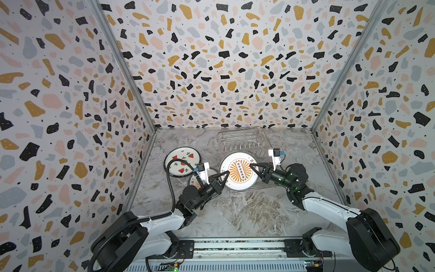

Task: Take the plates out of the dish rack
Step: 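Carry the sunburst plate toward the left gripper and grip its rim with left, then lower the sunburst plate onto the stack with left while right releases it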

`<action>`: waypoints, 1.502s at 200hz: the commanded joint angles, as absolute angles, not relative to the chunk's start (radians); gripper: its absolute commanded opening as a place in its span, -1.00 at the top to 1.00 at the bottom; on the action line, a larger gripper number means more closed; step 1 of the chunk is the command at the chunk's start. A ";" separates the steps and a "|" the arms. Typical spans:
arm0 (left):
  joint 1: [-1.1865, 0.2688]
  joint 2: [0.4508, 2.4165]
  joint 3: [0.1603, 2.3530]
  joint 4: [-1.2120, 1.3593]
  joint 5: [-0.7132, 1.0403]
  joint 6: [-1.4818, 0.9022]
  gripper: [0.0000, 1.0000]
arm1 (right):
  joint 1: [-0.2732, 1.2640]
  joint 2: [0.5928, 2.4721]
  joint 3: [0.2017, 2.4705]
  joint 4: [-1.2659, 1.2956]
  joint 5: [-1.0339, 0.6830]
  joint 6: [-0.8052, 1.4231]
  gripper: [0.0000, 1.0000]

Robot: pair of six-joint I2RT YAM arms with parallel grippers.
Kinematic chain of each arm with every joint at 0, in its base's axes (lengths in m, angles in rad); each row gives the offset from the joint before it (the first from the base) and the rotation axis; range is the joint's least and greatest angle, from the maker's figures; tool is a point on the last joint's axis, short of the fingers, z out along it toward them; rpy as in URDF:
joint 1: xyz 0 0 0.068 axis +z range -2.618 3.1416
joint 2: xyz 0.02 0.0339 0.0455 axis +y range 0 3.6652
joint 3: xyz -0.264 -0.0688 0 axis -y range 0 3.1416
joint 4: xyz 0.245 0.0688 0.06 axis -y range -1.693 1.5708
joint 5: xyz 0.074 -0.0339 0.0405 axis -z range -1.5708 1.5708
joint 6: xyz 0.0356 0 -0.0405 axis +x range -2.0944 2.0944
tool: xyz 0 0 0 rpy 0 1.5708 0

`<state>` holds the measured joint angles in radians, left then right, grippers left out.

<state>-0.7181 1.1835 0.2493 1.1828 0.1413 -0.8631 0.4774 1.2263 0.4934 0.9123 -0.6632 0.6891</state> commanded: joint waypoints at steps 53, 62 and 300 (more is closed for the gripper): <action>-0.732 1.142 0.250 1.221 0.112 -0.875 1.00 | 0.497 1.249 0.540 0.799 -0.587 0.601 0.40; -0.731 1.128 0.246 1.215 0.097 -0.879 1.00 | 0.498 1.248 0.541 0.784 -0.567 0.593 0.30; -0.431 0.798 0.056 0.995 0.023 -1.054 1.00 | 0.802 1.004 0.534 0.574 -0.134 0.240 -0.98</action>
<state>-0.4591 0.8494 0.0792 0.9611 0.0013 -1.0111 0.7551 0.9840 0.4927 0.5610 -0.1410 0.2996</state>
